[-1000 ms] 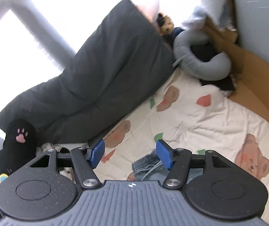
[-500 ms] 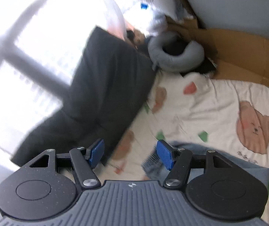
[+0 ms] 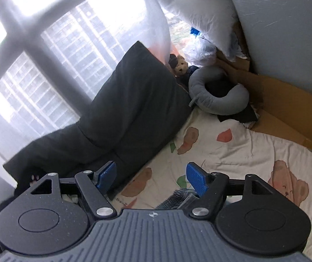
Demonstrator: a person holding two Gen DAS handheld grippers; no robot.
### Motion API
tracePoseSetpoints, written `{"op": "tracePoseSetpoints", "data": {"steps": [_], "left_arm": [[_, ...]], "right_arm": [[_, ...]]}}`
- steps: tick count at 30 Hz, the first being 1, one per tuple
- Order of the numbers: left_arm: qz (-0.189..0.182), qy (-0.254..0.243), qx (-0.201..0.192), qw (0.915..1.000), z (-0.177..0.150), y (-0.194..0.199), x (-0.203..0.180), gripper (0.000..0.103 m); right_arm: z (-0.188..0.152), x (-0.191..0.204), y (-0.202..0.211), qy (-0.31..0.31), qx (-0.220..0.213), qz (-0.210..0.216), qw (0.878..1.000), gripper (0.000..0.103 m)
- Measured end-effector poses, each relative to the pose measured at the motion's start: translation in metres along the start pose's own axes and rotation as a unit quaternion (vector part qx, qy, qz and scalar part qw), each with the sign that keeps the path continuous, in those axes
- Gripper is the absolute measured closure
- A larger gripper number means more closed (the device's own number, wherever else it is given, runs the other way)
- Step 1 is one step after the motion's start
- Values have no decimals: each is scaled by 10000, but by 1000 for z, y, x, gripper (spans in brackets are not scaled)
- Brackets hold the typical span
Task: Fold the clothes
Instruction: 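Move both open tools back over the folded jeans bundle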
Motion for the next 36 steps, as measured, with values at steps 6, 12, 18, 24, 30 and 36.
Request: {"op": "tracePoseSetpoints", "data": {"steps": [6, 12, 18, 24, 30, 36], "left_arm": [[-164, -367, 266, 9988, -3, -36, -8, 19], [-311, -288, 683, 9968, 2, -69, -14, 20], [-510, -476, 940, 9931, 11, -86, -33, 20], [-546, -535, 807, 9938, 12, -112, -57, 20], [-631, -299, 667, 9953, 0, -137, -67, 20], [-783, -304, 632, 9945, -13, -154, -76, 20]], "right_arm": [[-21, -34, -43, 595, 358, -506, 9963, 26], [-35, -91, -85, -239, 525, -505, 9971, 27], [-36, -111, -100, -621, 827, -729, 9920, 27], [-42, -111, -71, -653, 553, -1311, 9877, 20], [-44, -108, -49, -133, 245, -1556, 9874, 15], [-57, -136, -61, 247, 623, -1679, 9835, 15]]}}
Point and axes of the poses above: each gripper's, at about its wrist camera, not at the fingertips, and y roughly against the way its jaws point, x to its left, z to its top, the point moved 1 cm from there along -y, roughly the way its jaws point, and after that the axes turned 15 degrees about -y, right-handed, at the moved point
